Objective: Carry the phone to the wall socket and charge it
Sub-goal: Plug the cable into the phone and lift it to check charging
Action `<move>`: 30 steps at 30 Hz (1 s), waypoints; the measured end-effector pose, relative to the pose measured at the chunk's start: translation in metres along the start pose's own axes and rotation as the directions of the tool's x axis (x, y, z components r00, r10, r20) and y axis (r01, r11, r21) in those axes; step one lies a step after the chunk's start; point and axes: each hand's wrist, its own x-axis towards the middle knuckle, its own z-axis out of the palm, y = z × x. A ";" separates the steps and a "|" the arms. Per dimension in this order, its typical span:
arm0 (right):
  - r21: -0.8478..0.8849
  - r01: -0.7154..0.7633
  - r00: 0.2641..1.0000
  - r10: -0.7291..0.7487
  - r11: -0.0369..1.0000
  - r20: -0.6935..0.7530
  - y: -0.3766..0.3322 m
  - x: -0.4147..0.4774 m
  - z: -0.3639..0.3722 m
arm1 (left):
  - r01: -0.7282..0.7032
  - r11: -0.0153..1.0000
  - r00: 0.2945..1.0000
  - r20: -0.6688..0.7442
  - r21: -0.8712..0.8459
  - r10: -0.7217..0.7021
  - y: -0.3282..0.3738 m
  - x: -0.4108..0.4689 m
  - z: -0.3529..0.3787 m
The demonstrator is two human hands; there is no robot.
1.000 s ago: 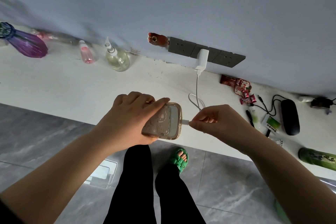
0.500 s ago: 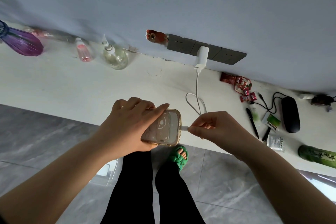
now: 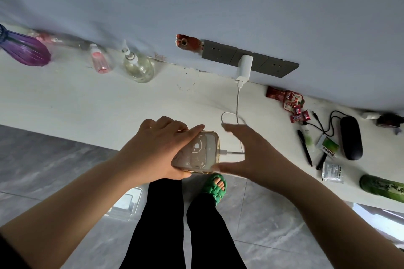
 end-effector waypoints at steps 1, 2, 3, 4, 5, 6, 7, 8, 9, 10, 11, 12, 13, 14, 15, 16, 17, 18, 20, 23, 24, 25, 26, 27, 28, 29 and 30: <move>-0.107 0.073 0.997 -0.072 0.992 0.014 -0.005 0.003 0.003 | -0.007 1.000 1.000 0.020 -0.013 0.007 0.000 0.003 0.000; -0.196 0.164 0.986 -0.161 0.967 0.031 -0.010 0.007 0.008 | -0.013 1.000 0.999 0.038 -0.021 0.014 0.001 0.005 0.000; -0.258 0.236 0.972 -0.231 0.937 0.049 -0.013 0.012 0.014 | -0.020 0.999 0.999 0.049 -0.030 0.021 0.001 0.008 0.000; -0.284 0.272 0.962 -0.265 0.919 0.063 -0.015 0.017 0.018 | -0.022 0.999 0.998 0.062 -0.041 0.025 0.001 0.010 0.001; -0.276 0.280 0.960 -0.270 0.919 0.076 -0.016 0.021 0.020 | -0.016 0.998 0.996 0.086 -0.057 0.021 0.000 0.013 0.002; -0.240 0.263 0.964 -0.249 0.934 0.087 -0.015 0.026 0.021 | 0.001 0.997 0.992 0.126 -0.080 0.010 -0.002 0.015 0.002; -0.195 0.231 0.970 -0.212 0.953 0.117 -0.014 0.029 0.020 | 0.027 0.992 0.984 0.178 -0.120 -0.006 -0.004 0.016 0.003; -0.150 0.193 0.972 -0.167 0.970 0.167 -0.012 0.032 0.017 | 0.065 0.982 0.972 0.235 -0.178 -0.022 -0.006 0.016 0.002; -0.099 0.143 0.966 -0.117 0.985 0.232 -0.009 0.034 0.013 | 0.121 0.960 0.952 0.303 -0.253 -0.040 -0.009 0.018 0.001; -0.035 0.086 0.948 -0.071 0.996 0.311 -0.007 0.038 0.007 | 0.199 0.920 0.919 0.391 -0.339 -0.055 -0.013 0.021 -0.002; 0.038 0.023 0.915 -0.036 0.999 0.402 -0.003 0.041 0.002 | 0.293 0.856 0.867 0.495 -0.426 -0.051 -0.017 0.024 -0.005; 0.115 -0.042 0.869 -0.021 0.992 0.494 0.001 0.045 -0.003 | 0.381 0.780 0.807 0.591 -0.496 -0.018 -0.023 0.028 -0.008; 0.201 -0.106 0.809 -0.033 0.974 0.587 0.006 0.049 -0.006 | 0.446 0.707 0.749 0.661 -0.549 0.041 -0.029 0.033 -0.010; 0.299 -0.173 0.738 -0.078 0.939 0.671 0.012 0.053 -0.008 | 0.499 0.631 0.695 0.709 -0.594 0.118 -0.037 0.037 -0.012; 0.386 -0.242 0.661 -0.140 0.890 0.738 0.017 0.057 -0.008 | 0.562 0.534 0.644 0.740 -0.631 0.195 -0.046 0.040 -0.013; 0.445 -0.303 0.594 -0.199 0.843 0.779 0.022 0.060 -0.007 | 0.640 0.417 0.600 0.759 -0.645 0.253 -0.055 0.041 -0.014; 0.489 -0.359 0.549 -0.243 0.795 0.800 0.027 0.062 -0.005 | 0.712 0.279 0.579 0.764 -0.644 0.285 -0.064 0.042 -0.015; 0.528 -0.423 0.520 -0.280 0.737 0.807 0.031 0.063 -0.003 | 0.756 0.130 0.590 0.753 -0.642 0.292 -0.073 0.043 -0.014; 0.617 -0.550 0.499 -0.371 0.563 0.783 0.041 0.063 0.004 | 0.745 -0.128 0.657 0.688 -0.655 0.307 -0.091 0.043 -0.008; 0.739 -0.637 0.582 -0.493 0.218 0.647 0.054 0.061 0.022 | 0.653 -0.338 0.757 0.578 -0.678 0.305 -0.106 0.043 0.006; 0.762 -0.637 0.631 -0.491 0.113 0.601 0.057 0.062 0.031 | 0.618 -0.397 0.785 0.559 -0.678 0.267 -0.109 0.045 0.013; 0.785 -0.618 0.690 -0.456 0.034 0.563 0.059 0.065 0.041 | 0.580 -0.455 0.808 0.548 -0.675 0.217 -0.112 0.047 0.021; 0.812 -0.584 0.750 -0.386 -0.006 0.536 0.059 0.070 0.051 | 0.543 -0.504 0.823 0.544 -0.671 0.161 -0.113 0.050 0.031; 0.841 -0.541 0.805 -0.295 -0.011 0.514 0.058 0.077 0.061 | 0.509 -0.541 0.830 0.548 -0.670 0.101 -0.113 0.054 0.041; 0.865 -0.502 0.847 -0.205 -0.005 0.491 0.058 0.085 0.070 | 0.481 -0.563 0.827 0.561 -0.672 0.037 -0.113 0.060 0.052; 0.881 -0.472 0.874 -0.129 -0.007 0.468 0.059 0.094 0.080 | 0.462 -0.576 0.813 0.582 -0.675 -0.030 -0.111 0.066 0.062; 0.892 -0.451 0.892 -0.062 -0.022 0.449 0.061 0.103 0.089 | 0.448 -0.586 0.790 0.606 -0.675 -0.095 -0.110 0.073 0.072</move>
